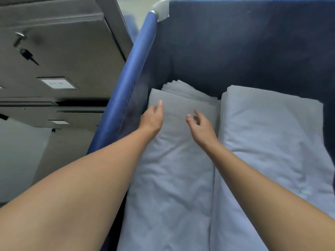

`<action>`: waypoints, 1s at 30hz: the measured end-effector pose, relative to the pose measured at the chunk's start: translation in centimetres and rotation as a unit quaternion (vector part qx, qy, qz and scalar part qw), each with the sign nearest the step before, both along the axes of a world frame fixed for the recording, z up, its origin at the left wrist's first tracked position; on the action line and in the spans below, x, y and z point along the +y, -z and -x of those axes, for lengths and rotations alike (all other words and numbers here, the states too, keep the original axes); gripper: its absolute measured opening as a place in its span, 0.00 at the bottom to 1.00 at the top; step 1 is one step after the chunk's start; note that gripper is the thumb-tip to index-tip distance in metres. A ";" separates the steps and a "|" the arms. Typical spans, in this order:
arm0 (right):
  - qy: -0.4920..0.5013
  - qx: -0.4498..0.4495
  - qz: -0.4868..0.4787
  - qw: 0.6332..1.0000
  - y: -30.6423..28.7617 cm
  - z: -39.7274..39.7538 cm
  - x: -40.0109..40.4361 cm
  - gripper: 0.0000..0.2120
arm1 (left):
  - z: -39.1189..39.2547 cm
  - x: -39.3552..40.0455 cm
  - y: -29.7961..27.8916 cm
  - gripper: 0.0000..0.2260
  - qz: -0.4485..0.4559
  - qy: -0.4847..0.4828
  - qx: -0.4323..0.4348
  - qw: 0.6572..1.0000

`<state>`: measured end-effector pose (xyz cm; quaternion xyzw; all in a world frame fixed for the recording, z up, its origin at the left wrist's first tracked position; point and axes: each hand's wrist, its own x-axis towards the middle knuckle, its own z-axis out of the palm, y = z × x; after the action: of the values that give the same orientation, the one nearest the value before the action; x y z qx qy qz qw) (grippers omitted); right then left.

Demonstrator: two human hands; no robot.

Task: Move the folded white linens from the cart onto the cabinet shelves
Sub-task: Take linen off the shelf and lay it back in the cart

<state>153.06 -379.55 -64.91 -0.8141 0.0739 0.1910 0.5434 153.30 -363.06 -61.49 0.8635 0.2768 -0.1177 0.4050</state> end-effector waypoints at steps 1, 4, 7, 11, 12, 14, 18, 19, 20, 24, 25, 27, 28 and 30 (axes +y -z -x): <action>0.011 -0.005 -0.024 1.000 -2.0 -0.3 0.2 0.29 | -0.2 0.0 -1.8 0.28 0.032 -0.025 -0.009 0.999; 0.018 -0.031 -0.065 0.997 -8.2 -0.9 0.5 0.28 | -0.2 0.3 -7.1 0.35 0.082 -0.058 -0.026 0.995; 0.023 -0.062 -0.086 0.994 -14.5 -0.6 0.6 0.26 | 0.3 0.1 -12.7 0.34 0.117 -0.074 -0.045 0.989; 0.024 -0.108 -0.106 0.988 -23.0 1.1 0.9 0.28 | 2.0 -0.4 -20.5 0.31 0.170 -0.070 -0.111 0.977; 0.022 -0.118 -0.112 0.986 -25.1 1.6 1.0 0.28 | 2.5 -0.2 -22.5 0.32 0.177 -0.068 -0.128 0.974; 0.020 -0.136 -0.123 0.983 -29.3 2.9 1.3 0.29 | 3.4 0.1 -26.7 0.34 0.184 -0.065 -0.161 0.967; 0.006 -0.187 -0.138 0.973 -37.0 5.4 2.4 0.29 | 6.0 0.9 -35.1 0.32 0.238 -0.071 -0.223 0.942; 0.001 -0.197 -0.144 0.970 -38.9 6.2 2.7 0.30 | 7.0 1.1 -37.0 0.31 0.255 -0.071 -0.238 0.934; -0.006 -0.204 -0.151 0.967 -40.8 7.1 3.0 0.32 | 8.0 1.3 -38.9 0.30 0.264 -0.065 -0.252 0.929; -0.037 -0.222 -0.175 0.958 -47.3 10.9 4.1 0.31 | 12.8 2.3 -44.8 0.30 0.275 -0.050 -0.289 0.915; -0.039 -0.225 -0.182 0.956 -48.9 11.9 4.4 0.30 | 13.8 2.7 -46.2 0.31 0.282 -0.050 -0.295 0.912; -0.041 -0.239 -0.192 0.951 -51.7 13.8 4.8 0.28 | 15.7 3.4 -49.2 0.32 0.299 -0.048 -0.305 0.903; -0.043 -0.251 -0.199 0.946 -53.1 14.9 5.1 0.28 | 16.6 3.7 -50.6 0.32 0.307 -0.046 -0.313 0.898; -0.047 -0.263 -0.214 0.940 -55.5 17.0 5.5 0.28 | 18.4 4.0 -53.2 0.32 0.310 -0.046 -0.324 0.893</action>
<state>136.09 -374.05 -9.41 -0.7023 -0.1530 0.0069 0.6952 134.88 -359.01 -8.25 0.6710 0.1188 0.1074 0.7240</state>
